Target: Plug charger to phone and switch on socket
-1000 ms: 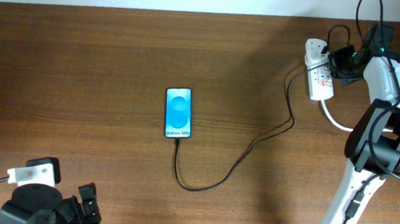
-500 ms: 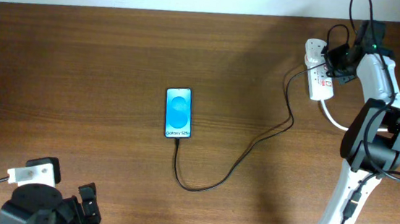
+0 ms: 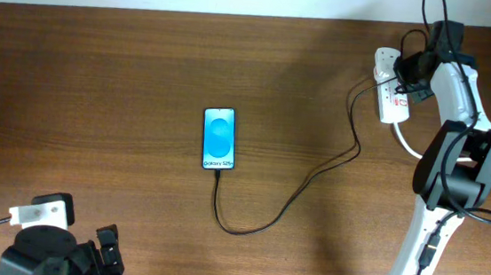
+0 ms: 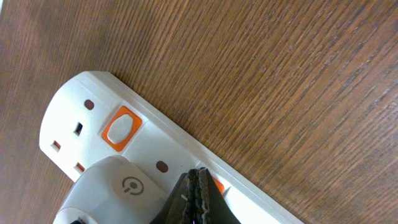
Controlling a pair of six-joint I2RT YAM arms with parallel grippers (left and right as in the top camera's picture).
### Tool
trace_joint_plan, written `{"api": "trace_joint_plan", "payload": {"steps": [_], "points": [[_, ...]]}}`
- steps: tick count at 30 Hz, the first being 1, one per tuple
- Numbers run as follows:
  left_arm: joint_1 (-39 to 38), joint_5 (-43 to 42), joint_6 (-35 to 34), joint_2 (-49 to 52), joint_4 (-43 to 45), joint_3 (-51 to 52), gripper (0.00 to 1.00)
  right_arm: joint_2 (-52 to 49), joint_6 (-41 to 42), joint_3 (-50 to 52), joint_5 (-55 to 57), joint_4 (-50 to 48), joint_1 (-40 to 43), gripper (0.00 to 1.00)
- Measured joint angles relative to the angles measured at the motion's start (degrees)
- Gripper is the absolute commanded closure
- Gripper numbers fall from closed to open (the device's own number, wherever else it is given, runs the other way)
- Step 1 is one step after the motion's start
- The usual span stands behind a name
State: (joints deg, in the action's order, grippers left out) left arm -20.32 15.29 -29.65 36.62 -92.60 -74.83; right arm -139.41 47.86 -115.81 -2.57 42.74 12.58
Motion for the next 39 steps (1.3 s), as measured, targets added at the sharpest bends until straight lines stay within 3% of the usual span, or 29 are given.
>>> {"api": "trace_joint_plan", "payload": {"steps": [5,14,22,29,33,39], "points": [[0.0,0.0,0.0,0.0,0.0,0.0,0.01,1.4,-0.2,0.4,-0.6,6.1,-4.2,0.96],[0.0,0.0,0.0,0.0,0.0,0.0,0.01,1.6,-0.3,0.5,1.2,6.6,-4.5,0.96],[0.0,0.0,0.0,0.0,0.0,0.0,0.01,4.2,-4.5,2.4,-3.5,11.5,-0.7,0.96],[0.0,0.0,0.0,0.0,0.0,0.0,0.01,7.3,-13.0,6.3,-2.2,18.3,10.9,0.96],[0.0,0.0,0.0,0.0,0.0,0.0,0.01,14.6,-17.9,6.8,-1.8,21.9,14.3,0.96],[0.0,0.0,0.0,0.0,0.0,0.0,0.01,35.4,-24.6,6.8,-2.0,27.1,14.9,0.96]]}}
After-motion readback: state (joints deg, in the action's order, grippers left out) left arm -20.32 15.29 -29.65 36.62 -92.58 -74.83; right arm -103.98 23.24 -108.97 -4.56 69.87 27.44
